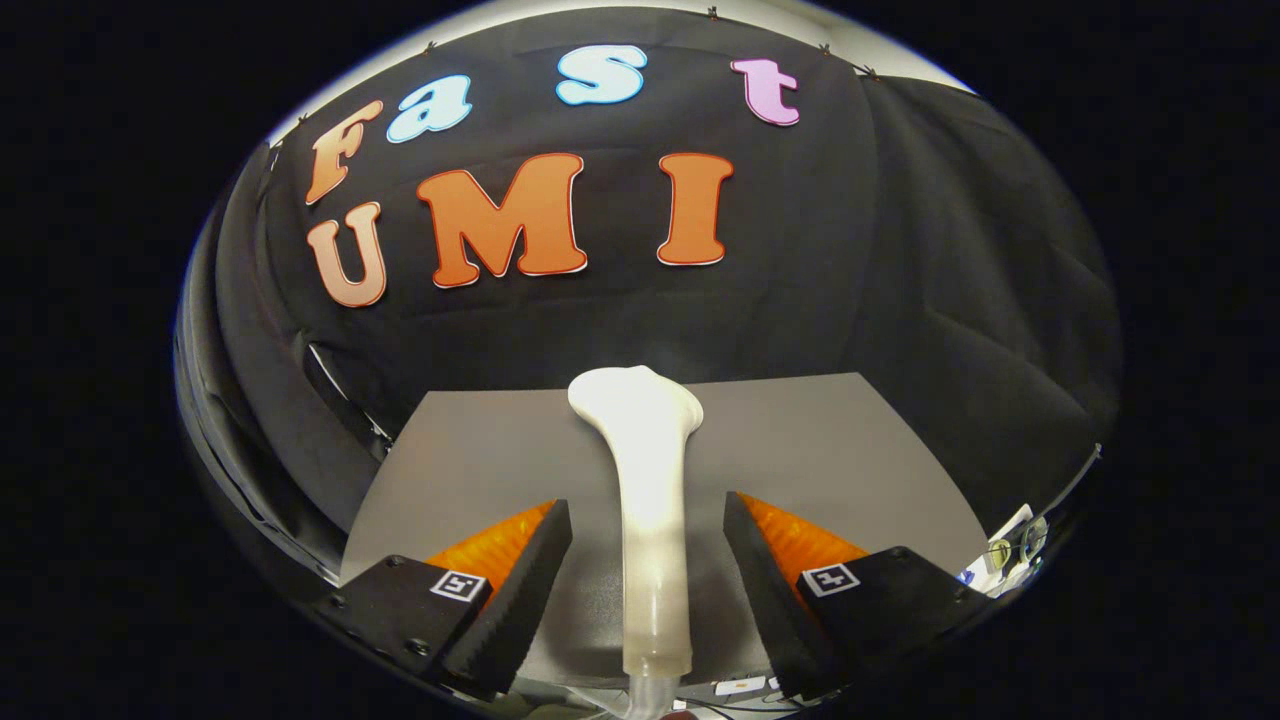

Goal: Iron the clothes twice with a garment steamer, once on the left side and once on the right side.

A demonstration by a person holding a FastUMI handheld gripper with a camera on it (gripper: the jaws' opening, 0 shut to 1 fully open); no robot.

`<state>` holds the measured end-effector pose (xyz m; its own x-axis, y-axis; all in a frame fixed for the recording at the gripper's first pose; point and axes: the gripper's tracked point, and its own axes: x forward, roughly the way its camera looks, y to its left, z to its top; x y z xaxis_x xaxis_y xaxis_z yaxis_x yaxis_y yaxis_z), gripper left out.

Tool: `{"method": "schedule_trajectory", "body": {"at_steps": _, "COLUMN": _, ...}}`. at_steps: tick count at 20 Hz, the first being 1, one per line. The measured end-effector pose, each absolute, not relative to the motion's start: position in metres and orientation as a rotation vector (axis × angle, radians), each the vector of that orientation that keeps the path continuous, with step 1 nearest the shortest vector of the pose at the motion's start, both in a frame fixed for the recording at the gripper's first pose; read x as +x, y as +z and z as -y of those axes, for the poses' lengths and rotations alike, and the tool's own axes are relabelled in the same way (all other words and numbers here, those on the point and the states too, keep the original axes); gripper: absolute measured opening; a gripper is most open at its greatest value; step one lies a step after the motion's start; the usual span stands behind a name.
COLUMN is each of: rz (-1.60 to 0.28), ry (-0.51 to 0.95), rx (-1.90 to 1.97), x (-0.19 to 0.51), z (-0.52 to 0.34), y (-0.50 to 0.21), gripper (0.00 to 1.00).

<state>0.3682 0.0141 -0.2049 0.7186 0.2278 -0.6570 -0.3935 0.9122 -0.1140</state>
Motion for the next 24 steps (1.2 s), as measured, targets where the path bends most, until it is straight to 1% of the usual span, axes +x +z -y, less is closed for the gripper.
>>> {"method": "schedule_trajectory", "body": {"at_steps": 7, "rz": -0.767, "ry": 0.348, "rx": -0.217, "x": 0.373, "z": -0.008, "y": -0.229, "gripper": 0.99}}
{"method": "schedule_trajectory", "body": {"at_steps": 12, "rz": -0.807, "ry": 0.364, "rx": -0.217, "x": 0.372, "z": -0.008, "y": -0.239, "gripper": 0.93}}
{"method": "schedule_trajectory", "body": {"at_steps": 13, "rz": -0.812, "ry": 0.367, "rx": -0.217, "x": 0.370, "z": -0.009, "y": -0.240, "gripper": 0.90}}
{"method": "schedule_trajectory", "body": {"at_steps": 18, "rz": -0.850, "ry": 0.372, "rx": -0.199, "x": 0.365, "z": -0.009, "y": -0.248, "gripper": 0.53}}
{"method": "schedule_trajectory", "body": {"at_steps": 19, "rz": -0.843, "ry": 0.368, "rx": -0.197, "x": 0.368, "z": -0.009, "y": -0.249, "gripper": 0.48}}
{"method": "schedule_trajectory", "body": {"at_steps": 23, "rz": -0.841, "ry": 0.349, "rx": -0.205, "x": 0.364, "z": -0.007, "y": -0.248, "gripper": 0.43}}
{"method": "schedule_trajectory", "body": {"at_steps": 24, "rz": -0.831, "ry": 0.328, "rx": -0.192, "x": 0.364, "z": -0.004, "y": -0.249, "gripper": 0.43}}
